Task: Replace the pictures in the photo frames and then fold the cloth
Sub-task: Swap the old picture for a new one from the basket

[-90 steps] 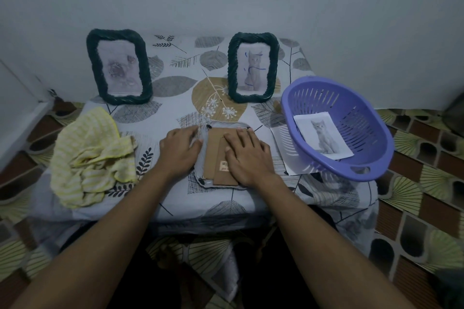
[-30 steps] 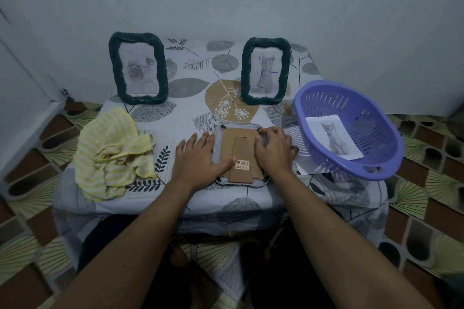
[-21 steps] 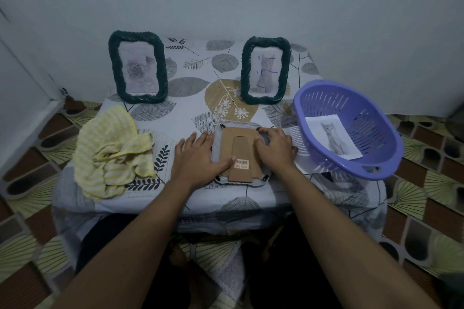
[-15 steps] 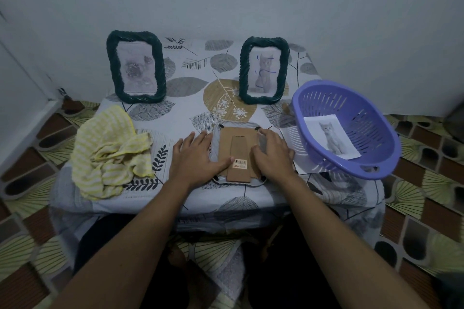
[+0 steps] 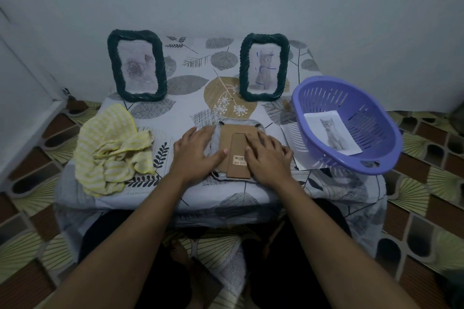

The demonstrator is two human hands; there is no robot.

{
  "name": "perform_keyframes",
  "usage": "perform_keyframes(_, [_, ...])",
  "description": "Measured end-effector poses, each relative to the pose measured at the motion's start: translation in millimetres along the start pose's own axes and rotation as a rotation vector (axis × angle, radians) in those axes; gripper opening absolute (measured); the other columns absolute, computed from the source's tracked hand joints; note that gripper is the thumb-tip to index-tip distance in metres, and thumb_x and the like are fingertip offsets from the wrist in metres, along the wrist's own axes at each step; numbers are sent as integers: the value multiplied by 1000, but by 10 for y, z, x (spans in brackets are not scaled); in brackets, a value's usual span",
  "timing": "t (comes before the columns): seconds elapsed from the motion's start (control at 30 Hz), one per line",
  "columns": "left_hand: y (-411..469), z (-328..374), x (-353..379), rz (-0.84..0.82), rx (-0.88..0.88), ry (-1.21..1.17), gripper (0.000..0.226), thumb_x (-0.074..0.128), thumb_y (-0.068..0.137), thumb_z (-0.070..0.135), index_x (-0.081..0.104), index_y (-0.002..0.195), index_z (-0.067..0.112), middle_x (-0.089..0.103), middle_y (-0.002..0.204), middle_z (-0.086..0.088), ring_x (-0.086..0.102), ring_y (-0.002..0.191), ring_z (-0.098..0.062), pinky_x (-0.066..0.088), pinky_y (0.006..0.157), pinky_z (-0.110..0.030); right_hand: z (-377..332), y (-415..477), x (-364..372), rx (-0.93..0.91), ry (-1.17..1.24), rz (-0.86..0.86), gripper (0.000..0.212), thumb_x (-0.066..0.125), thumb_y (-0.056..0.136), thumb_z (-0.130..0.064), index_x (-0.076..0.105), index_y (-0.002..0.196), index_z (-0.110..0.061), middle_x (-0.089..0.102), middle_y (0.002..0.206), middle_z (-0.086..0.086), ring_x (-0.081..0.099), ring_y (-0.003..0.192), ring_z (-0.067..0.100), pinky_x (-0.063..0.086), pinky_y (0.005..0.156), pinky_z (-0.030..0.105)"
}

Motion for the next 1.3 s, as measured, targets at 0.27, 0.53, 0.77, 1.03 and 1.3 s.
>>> perform_keyframes(0.27, [-49, -121, -99, -184, 121, -111, 52, 66, 66, 73, 65, 114, 52, 45, 147, 20, 29, 138, -10, 25, 116, -49, -4, 11, 20, 4, -29, -6, 48, 25, 103, -48, 28, 150, -42, 20, 164, -6, 19, 146, 18, 13, 112, 49])
perform_keyframes(0.53, [-92, -82, -173, -256, 241, -49, 61, 64, 63, 78, 73, 112, 42, 49, 146, 11, 34, 130, -3, 26, 108, -25, -3, 20, 48, -6, -26, 1, 48, 24, 102, -48, 30, 149, -41, 24, 163, -4, 20, 146, 19, 13, 113, 51])
perform_keyframes(0.77, [-88, 92, -218, -265, 292, 197, 57, 50, 67, 79, 76, 102, 43, 61, 127, 26, 43, 128, -5, 16, 115, -44, -6, 4, 31, -8, -37, 4, 48, 24, 103, -47, 29, 151, -40, 24, 163, -3, 20, 147, 20, 14, 113, 50])
perform_keyframes(1.03, [-143, 272, -236, -208, 402, 461, 28, 59, 89, 59, 72, 103, 39, 63, 115, 26, 37, 127, -2, 10, 102, -45, -22, 15, 35, -10, -52, -3, 49, 23, 104, -48, 27, 152, -41, 24, 163, -2, 21, 147, 20, 15, 113, 50])
perform_keyframes(1.3, [-232, 190, -176, -40, 366, 298, 15, 59, 90, 46, 69, 93, 36, 61, 95, 25, 47, 116, -8, 9, 91, -37, -13, 4, 19, -13, -53, 4, 49, 23, 103, -47, 27, 152, -41, 25, 162, -1, 21, 146, 20, 15, 113, 50])
Point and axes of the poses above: each hand's wrist, its own y-axis towards the middle knuckle, its own x-axis out of the palm, z = x × y, the point moved 5 cm from there along y, towards the middle knuckle
